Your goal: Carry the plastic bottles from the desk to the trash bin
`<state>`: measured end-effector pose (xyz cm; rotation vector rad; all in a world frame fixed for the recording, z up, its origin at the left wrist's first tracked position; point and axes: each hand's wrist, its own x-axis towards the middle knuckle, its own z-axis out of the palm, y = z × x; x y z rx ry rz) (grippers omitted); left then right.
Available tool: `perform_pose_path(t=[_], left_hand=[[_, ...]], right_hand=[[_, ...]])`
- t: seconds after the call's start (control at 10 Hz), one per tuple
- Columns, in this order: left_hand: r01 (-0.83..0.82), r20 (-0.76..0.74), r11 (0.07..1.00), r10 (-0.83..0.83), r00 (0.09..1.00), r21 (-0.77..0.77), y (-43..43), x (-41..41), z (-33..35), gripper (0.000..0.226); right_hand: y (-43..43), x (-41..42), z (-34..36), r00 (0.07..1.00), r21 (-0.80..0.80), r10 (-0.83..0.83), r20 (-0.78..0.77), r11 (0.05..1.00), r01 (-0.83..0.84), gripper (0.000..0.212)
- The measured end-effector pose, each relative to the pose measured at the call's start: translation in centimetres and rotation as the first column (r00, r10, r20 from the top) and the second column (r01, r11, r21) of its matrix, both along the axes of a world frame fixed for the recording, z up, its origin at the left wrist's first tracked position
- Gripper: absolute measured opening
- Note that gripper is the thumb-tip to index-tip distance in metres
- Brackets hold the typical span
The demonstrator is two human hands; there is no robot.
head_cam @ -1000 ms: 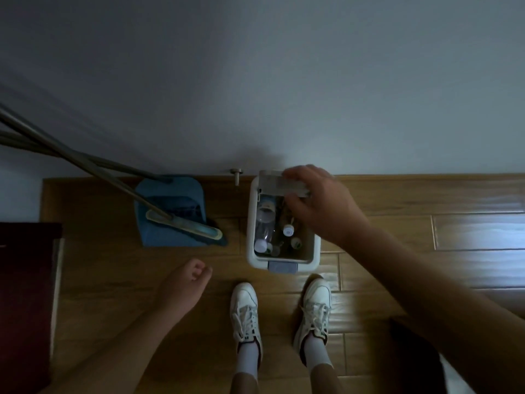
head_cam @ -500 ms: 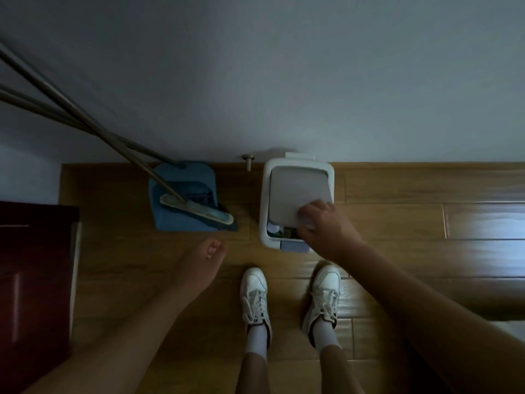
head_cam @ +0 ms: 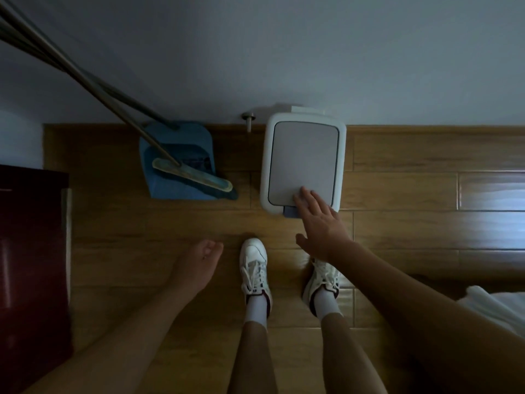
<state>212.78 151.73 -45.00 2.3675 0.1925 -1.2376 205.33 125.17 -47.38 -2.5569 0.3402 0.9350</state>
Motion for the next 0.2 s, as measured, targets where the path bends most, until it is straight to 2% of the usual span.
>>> perform_pose_path(t=[0.1,0.2], left_hand=[[-0.027,-0.003,1.0,0.027,1.0,-0.004,-0.4,0.0,1.6,0.036],[-0.046,-0.011,0.999,0.046,0.999,-0.025,-0.3,-0.2,4.0,0.027]], right_hand=[[-0.6,1.0,1.3,0.996,0.05,-0.087,0.025,0.995,0.086,0.079],[-1.0,1.0,2.5,0.975,0.052,-0.22,-0.04,0.974,0.222,0.063]])
